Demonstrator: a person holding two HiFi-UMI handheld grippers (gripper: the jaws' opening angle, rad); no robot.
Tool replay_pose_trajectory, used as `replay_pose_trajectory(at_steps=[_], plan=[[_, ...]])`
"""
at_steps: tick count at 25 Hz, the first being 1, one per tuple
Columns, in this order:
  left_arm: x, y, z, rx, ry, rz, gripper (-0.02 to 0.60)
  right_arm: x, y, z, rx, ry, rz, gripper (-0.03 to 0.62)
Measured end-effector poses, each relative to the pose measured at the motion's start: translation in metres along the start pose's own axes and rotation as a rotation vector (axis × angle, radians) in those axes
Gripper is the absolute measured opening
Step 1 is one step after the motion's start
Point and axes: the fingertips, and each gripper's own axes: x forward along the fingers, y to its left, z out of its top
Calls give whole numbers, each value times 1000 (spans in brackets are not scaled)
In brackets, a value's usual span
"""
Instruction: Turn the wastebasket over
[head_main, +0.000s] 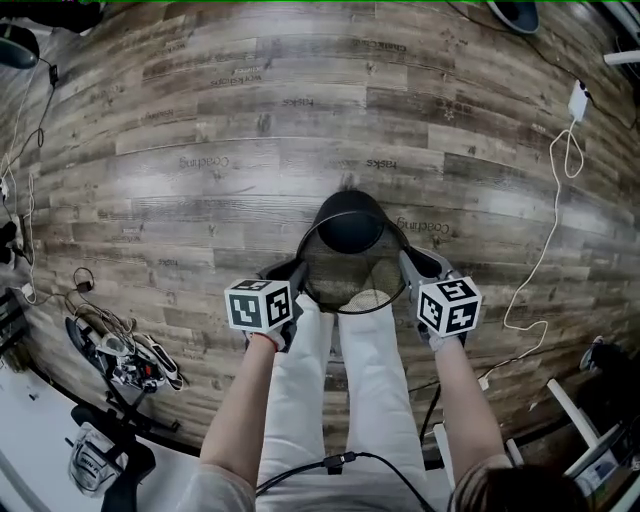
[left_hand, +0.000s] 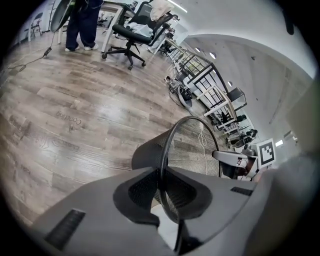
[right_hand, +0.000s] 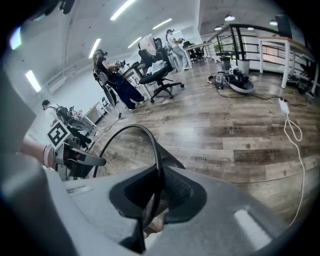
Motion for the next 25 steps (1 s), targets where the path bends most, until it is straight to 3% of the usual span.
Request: replay_pose_trajectory(at_steps=[8,25], plan=[[-53,-48,18,38,-36,-54,42,-65,22,32,15,-93,-10,37],[-201,-141,60,82,-74,-77,46,-204,101,112,18,-214,-9,37]])
